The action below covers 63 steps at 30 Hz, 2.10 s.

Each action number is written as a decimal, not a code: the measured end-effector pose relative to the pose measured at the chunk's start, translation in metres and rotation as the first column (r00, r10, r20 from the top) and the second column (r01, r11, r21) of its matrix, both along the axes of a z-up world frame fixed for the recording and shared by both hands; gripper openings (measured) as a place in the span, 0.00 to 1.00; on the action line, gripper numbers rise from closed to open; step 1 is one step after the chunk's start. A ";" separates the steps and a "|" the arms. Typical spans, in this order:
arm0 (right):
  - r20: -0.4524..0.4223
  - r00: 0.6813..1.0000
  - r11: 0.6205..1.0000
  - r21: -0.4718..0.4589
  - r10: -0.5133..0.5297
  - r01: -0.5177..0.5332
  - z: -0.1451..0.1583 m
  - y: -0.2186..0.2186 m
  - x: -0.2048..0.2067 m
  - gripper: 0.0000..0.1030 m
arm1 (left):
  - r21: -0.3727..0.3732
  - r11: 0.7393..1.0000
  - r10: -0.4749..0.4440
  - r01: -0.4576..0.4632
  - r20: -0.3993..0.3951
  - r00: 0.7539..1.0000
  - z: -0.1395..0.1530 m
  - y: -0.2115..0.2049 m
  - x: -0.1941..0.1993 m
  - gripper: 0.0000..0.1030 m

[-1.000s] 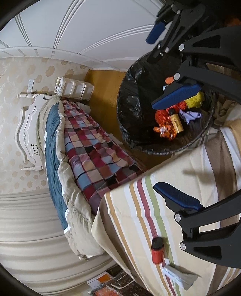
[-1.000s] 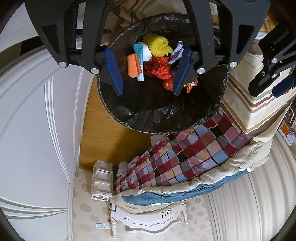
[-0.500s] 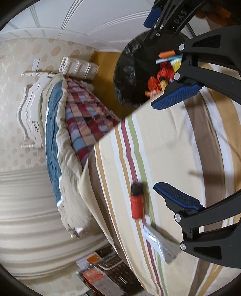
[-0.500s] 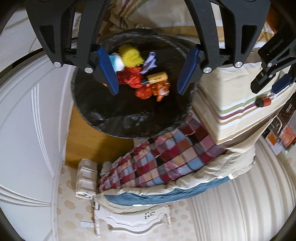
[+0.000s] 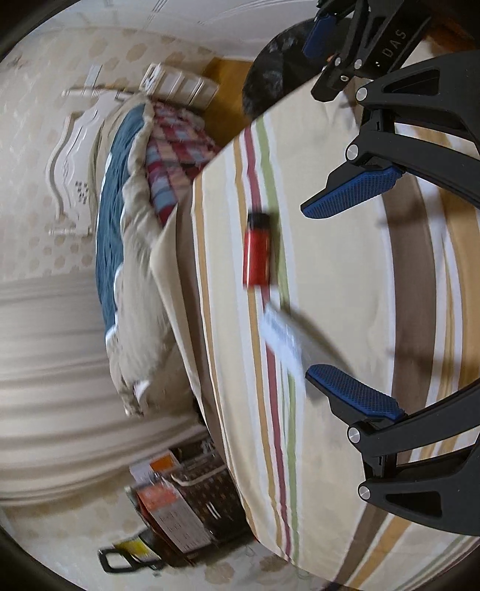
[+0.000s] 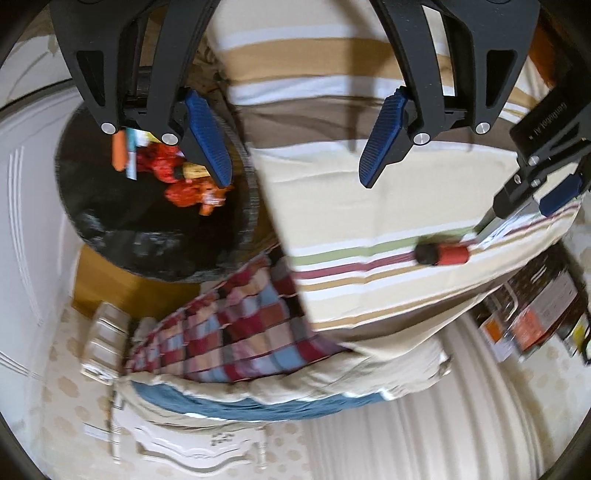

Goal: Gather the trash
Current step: 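Move both tools back over the red bottle and white packet on the bed, then grasp the white packet with the left tool and lift it, then grasp the red bottle with the right tool while the left tool holds the packet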

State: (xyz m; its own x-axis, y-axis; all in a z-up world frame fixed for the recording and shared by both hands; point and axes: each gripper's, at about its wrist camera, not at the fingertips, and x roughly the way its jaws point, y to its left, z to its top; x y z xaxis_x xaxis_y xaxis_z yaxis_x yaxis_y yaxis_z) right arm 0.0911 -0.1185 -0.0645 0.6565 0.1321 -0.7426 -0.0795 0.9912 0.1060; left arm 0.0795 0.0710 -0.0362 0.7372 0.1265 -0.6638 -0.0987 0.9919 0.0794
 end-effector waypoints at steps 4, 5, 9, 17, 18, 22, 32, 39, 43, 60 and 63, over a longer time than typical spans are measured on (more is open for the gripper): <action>-0.017 0.999 0.999 -0.021 0.050 -0.050 -0.002 0.026 0.007 0.68 | -0.008 0.999 0.048 -0.049 -0.011 0.999 -0.005 0.026 0.001 0.79; -0.022 0.998 0.998 -0.025 0.062 -0.062 -0.002 0.033 0.008 0.68 | -0.014 0.998 0.054 -0.055 -0.017 0.998 -0.007 0.032 0.002 0.79; -0.039 0.995 0.995 -0.040 0.091 -0.092 -0.004 0.051 0.014 0.68 | -0.050 0.998 0.044 -0.047 -0.060 0.997 -0.014 0.043 0.012 0.79; -0.064 0.989 0.988 -0.069 0.133 -0.137 -0.008 0.078 0.029 0.70 | -0.072 0.997 0.008 -0.016 -0.101 0.995 -0.020 0.055 0.026 0.67; -0.065 0.989 0.987 -0.072 0.136 -0.141 -0.008 0.081 0.032 0.72 | -0.071 0.997 0.003 -0.011 -0.110 0.994 -0.021 0.056 0.028 0.64; -0.071 0.985 0.983 -0.091 0.155 -0.161 -0.009 0.094 0.041 0.74 | -0.093 0.996 -0.007 -0.006 -0.141 0.990 -0.026 0.063 0.033 0.45; -0.078 0.978 0.973 -0.120 0.191 -0.200 -0.011 0.119 0.056 0.75 | -0.109 0.994 0.005 -0.023 -0.158 0.987 -0.029 0.083 0.032 0.30; -0.079 0.972 0.966 -0.125 0.219 -0.228 -0.012 0.134 0.068 0.76 | -0.097 0.993 0.056 -0.071 -0.148 0.987 -0.028 0.109 0.026 0.30; -0.081 0.969 0.963 -0.122 0.232 -0.241 -0.012 0.141 0.076 0.77 | -0.099 0.990 0.089 -0.104 -0.146 0.985 -0.028 0.125 0.021 0.30; -0.078 0.966 0.959 -0.123 0.248 -0.256 -0.011 0.156 0.091 0.71 | -0.121 0.982 0.125 -0.144 -0.151 0.981 -0.030 0.143 0.021 0.30; -0.077 0.965 0.958 -0.128 0.250 -0.258 -0.011 0.158 0.091 0.71 | -0.124 0.982 0.127 -0.146 -0.149 0.981 -0.031 0.143 0.021 0.30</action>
State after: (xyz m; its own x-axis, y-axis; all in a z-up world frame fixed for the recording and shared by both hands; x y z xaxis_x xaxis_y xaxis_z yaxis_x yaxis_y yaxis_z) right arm 0.1818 0.0396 -0.0758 0.5690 0.1839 -0.8015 -0.3280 0.9445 -0.0161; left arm 0.1003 0.2136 -0.0669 0.6181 0.1227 -0.7765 -0.2312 0.9724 -0.0303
